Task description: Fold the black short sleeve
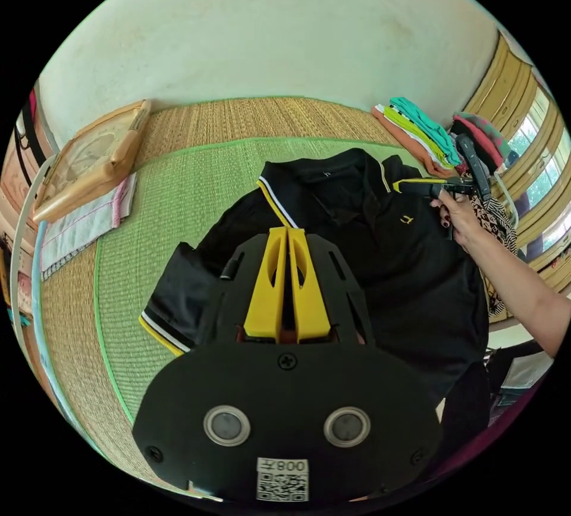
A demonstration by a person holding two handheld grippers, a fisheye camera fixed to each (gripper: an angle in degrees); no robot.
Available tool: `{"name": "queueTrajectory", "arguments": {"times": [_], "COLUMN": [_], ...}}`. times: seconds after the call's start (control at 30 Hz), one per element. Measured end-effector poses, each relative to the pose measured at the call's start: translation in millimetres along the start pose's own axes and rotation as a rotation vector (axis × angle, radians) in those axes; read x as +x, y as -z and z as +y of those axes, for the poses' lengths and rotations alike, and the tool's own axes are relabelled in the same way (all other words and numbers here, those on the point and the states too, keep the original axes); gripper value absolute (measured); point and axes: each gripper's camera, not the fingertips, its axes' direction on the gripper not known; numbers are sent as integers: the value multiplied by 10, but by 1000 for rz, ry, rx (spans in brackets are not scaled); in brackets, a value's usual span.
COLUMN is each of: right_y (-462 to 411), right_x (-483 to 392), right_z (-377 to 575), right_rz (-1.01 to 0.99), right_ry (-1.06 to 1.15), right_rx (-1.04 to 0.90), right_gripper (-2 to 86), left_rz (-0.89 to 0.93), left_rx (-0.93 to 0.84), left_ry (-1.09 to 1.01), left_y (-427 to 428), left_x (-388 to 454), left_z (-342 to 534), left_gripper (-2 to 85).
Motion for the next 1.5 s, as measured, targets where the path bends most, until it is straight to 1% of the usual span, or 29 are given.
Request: {"name": "queueTrajectory", "arguments": {"times": [0.07,0.13,0.2,0.37,0.47,0.63,0.73,0.8,0.83,0.9,0.97,1.03,1.1,1.23,1.3,1.37,1.4,1.43,1.5], "right_y": [-40,-74,-134,-205,-178,17,156,223,227,223,194,156,73,-153,-143,-140,-150,-151,-178], "right_x": [35,64,96,350,430,325,36,-437,-588,-1230,-1673,-2068,-2487,-2870,-2993,-3066,-3105,-3123,-3233], "right_z": [-18,-48,-138,-436,-394,90,599,1063,1172,1609,1893,2113,2341,2564,2688,2729,2753,2765,2809], "right_rz": [-6,-2,79,73,37,15,-114,-241,-268,-374,-449,-474,-454,-469,-381,-349,-330,-315,-205], "right_ry": [-9,-10,-12,-116,-144,-53,54,168,200,305,350,376,386,370,367,373,374,373,401], "right_rx": [21,29,42,5,18,82,82,41,17,-65,-111,-155,-192,-304,-277,-284,-287,-280,-259], "right_gripper": [0,0,0,2,5,24,52,64,69,86,94,105,111,110,102,93,90,86,65], "left_rz": [-28,-71,-88,-53,-4,42,95,77,69,67,40,2,15,7,88,188,205,233,252], "left_rx": [-81,-38,-35,-47,-5,16,-32,-72,-85,-98,-163,-159,-176,-163,-112,-50,-38,-30,-74], "left_ry": [10,8,5,56,42,-3,17,48,73,87,118,106,103,135,163,221,236,264,286], "left_y": [-217,-222,-254,-257,-71,464,683,749,782,803,752,777,800,923,1013,1082,1086,1069,984], "left_x": [-103,-153,-214,-453,-527,-722,-853,-907,-942,-990,-1064,-1089,-1118,-1207,-1275,-1389,-1417,-1466,-1516], "left_z": [-140,-232,-359,-586,-424,238,724,952,1063,1166,1212,1224,1221,1262,1299,1350,1360,1370,1365], "left_gripper": [0,0,1,3,10,47,67,72,73,73,69,58,42,28,38,58,62,64,60]}}
